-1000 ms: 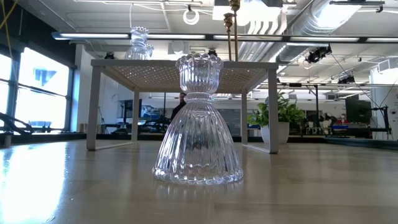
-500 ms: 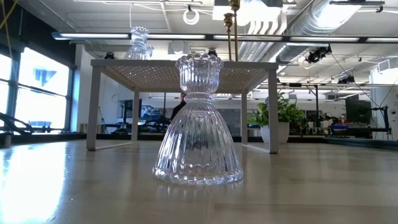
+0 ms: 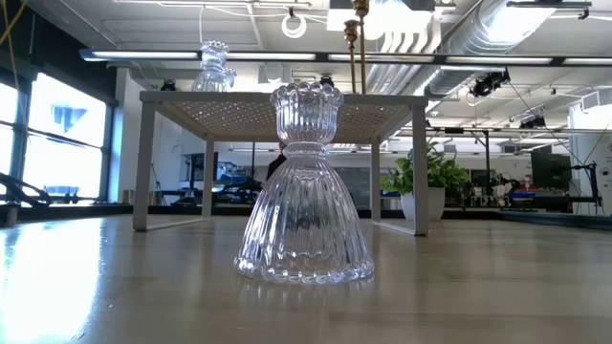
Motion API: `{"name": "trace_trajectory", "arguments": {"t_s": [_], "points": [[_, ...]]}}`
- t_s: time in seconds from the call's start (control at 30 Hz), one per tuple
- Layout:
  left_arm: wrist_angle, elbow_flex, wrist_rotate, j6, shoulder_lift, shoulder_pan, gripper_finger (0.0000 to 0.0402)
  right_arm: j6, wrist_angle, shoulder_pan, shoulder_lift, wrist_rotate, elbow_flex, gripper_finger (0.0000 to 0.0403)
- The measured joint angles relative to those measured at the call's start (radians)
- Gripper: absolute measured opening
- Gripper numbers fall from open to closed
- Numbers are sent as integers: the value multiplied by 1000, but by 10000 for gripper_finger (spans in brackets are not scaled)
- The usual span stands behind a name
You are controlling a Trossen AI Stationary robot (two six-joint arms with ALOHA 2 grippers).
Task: Pick & Place candle stick holders
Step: Put the gold candle holder on the shelf aligned with the other gold candle holders
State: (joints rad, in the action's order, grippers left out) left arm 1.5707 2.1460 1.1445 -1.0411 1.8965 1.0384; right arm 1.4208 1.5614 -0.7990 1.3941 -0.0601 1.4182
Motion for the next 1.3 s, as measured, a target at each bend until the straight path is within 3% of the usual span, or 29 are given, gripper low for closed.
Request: {"name": "trace_trajectory", "arguments": {"t_s": [0.2, 0.47, 0.8, 1.3], "points": [[0, 0, -43, 14, 0, -48, 154, 4, -45, 2, 0, -17, -10, 246], [0, 0, -138, 15, 0, -99, 154, -11, -44, -7, 0, 38, -10, 246], [0, 0, -140, 18, 0, -96, 154, 55, -65, -33, 0, 30, -10, 246], [0, 0, -141, 15, 0, -96, 154, 27, -62, -33, 0, 65, -10, 246]]}}
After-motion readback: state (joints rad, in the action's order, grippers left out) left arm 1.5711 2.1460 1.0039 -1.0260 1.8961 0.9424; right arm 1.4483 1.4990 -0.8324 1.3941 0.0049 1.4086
